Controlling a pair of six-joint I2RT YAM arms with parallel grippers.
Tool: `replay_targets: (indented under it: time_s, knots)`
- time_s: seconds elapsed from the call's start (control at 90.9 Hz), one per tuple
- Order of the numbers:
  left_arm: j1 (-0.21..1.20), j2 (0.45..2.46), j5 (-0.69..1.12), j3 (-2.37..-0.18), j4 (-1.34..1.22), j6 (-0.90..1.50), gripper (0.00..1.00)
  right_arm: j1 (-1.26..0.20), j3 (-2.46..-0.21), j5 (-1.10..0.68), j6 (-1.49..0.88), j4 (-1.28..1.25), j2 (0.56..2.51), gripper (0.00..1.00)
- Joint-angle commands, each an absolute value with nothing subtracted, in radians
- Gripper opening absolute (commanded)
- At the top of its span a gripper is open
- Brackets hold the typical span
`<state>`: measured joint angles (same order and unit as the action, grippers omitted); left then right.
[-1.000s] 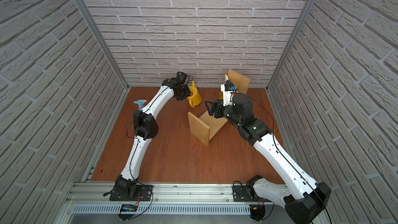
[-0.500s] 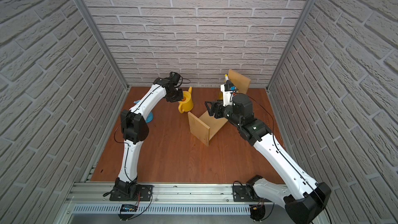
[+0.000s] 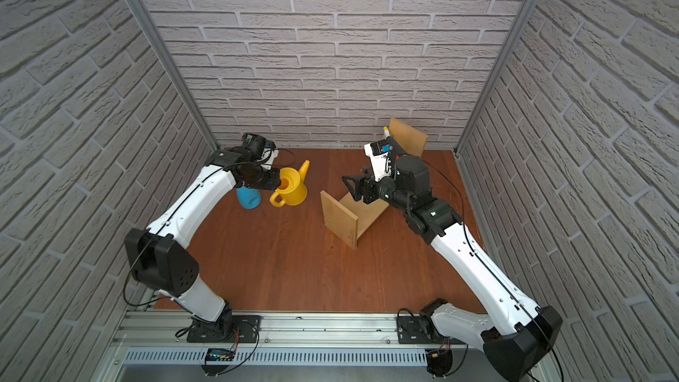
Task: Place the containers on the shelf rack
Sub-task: 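Pick up a container from the center of the board.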
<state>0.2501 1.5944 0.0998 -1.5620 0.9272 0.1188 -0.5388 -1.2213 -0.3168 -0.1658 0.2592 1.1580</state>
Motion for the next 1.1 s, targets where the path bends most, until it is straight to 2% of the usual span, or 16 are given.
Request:
replay_targets:
  time_s: [0.0,0.209,0.385,0.55,0.748,0.968,1.089]
  knots:
    - [0.254,1.484,0.177,-1.491,0.923,-0.015,0.16,-0.544,-1.287,-0.486,0.056,0.317,1.19,0.81]
    - [0.253,1.276,0.226,-1.39,0.928,-0.117,0.16,-0.544,-1.442,-0.744,0.319,0.536,1.299,0.82]
    - [0.237,1.181,0.243,-1.34,0.9,0.031,0.15,-0.571,-1.462,-0.831,0.238,0.482,1.331,0.81]
    - [0.215,1.101,0.272,-1.232,0.739,0.391,0.14,-0.72,-1.399,-0.688,0.173,0.352,1.304,0.81]
    - [0.217,1.024,0.164,-1.089,0.587,0.886,0.14,-0.88,-1.311,-0.475,0.124,0.204,1.269,0.8]
    - [0.28,1.032,-0.048,-1.149,0.795,1.343,0.11,-1.053,-1.305,-0.15,0.263,0.226,1.327,0.78]
    - [0.325,1.055,-0.058,-1.2,0.873,1.515,0.08,-1.096,-1.354,-0.039,0.283,0.234,1.403,0.73]
